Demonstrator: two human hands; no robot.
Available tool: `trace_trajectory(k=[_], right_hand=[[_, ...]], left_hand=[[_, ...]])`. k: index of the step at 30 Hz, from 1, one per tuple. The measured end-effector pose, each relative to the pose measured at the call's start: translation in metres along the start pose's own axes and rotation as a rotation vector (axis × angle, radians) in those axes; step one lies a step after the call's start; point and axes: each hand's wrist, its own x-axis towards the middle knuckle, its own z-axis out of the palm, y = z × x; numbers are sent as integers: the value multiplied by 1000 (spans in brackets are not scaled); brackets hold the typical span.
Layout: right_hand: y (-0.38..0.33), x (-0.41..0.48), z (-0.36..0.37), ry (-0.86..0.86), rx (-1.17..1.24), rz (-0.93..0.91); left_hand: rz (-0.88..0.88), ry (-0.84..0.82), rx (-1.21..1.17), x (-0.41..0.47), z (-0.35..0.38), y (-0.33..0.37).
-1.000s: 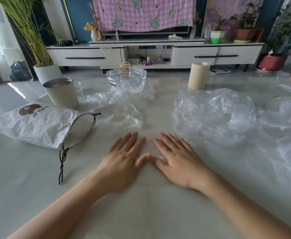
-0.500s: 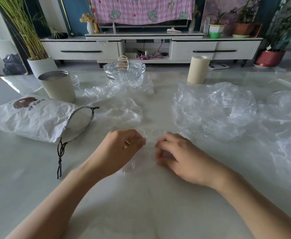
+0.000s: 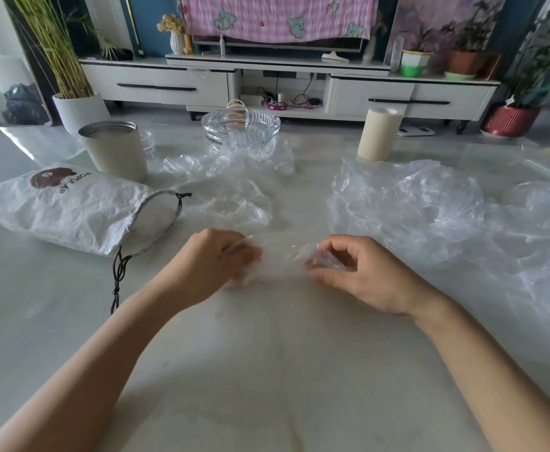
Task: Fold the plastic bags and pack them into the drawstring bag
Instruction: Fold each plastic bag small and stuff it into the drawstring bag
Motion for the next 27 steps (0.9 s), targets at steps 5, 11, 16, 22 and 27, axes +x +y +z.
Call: trace_trajectory(k=[5,11,16,22,27], right_hand=[[10,19,19,377,-213,114],[8,29,31,429,-660,190],[11,28,28,480,-757,170],[28,25,11,546,-542,-134],[-5,7,1,189,459,-5]], left_hand=[[-52,175,276,2,16,0],[-177,257,620,1,30,12],[-121,293,789,1,33,9],[17,399,50,-2,22,8],[-100,-41,-418,-10,9,27]])
